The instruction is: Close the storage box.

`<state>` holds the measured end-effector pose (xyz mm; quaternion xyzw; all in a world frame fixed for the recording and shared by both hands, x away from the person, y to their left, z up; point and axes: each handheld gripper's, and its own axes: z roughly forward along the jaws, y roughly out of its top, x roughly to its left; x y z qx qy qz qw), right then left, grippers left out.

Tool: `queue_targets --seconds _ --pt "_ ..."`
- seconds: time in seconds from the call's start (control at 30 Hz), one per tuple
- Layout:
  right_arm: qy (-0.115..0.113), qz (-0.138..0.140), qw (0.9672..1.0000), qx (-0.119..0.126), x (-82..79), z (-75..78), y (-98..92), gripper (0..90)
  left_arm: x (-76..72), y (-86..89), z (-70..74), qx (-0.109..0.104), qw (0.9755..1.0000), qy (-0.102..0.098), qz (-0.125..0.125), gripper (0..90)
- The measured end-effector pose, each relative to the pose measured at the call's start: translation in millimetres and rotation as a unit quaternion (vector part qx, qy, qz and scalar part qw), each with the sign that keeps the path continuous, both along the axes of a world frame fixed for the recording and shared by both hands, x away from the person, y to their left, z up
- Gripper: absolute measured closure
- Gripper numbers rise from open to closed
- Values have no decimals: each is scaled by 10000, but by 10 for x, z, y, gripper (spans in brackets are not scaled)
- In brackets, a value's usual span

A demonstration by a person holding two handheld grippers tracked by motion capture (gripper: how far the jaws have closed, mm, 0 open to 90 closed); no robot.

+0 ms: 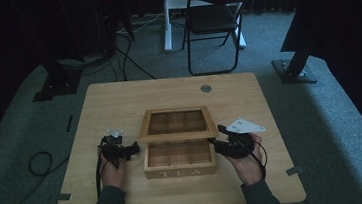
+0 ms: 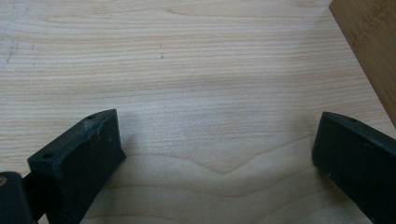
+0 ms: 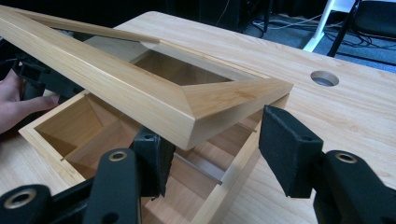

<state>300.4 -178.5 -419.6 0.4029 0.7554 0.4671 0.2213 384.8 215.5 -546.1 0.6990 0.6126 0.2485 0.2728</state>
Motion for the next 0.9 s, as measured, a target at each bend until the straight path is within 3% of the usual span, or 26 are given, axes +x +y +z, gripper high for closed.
queue_targets --seconds 0.9 --pt "108 98 9999 -81 -109 -112 6 452 -1 2 2 10 10000 11 -9 16"
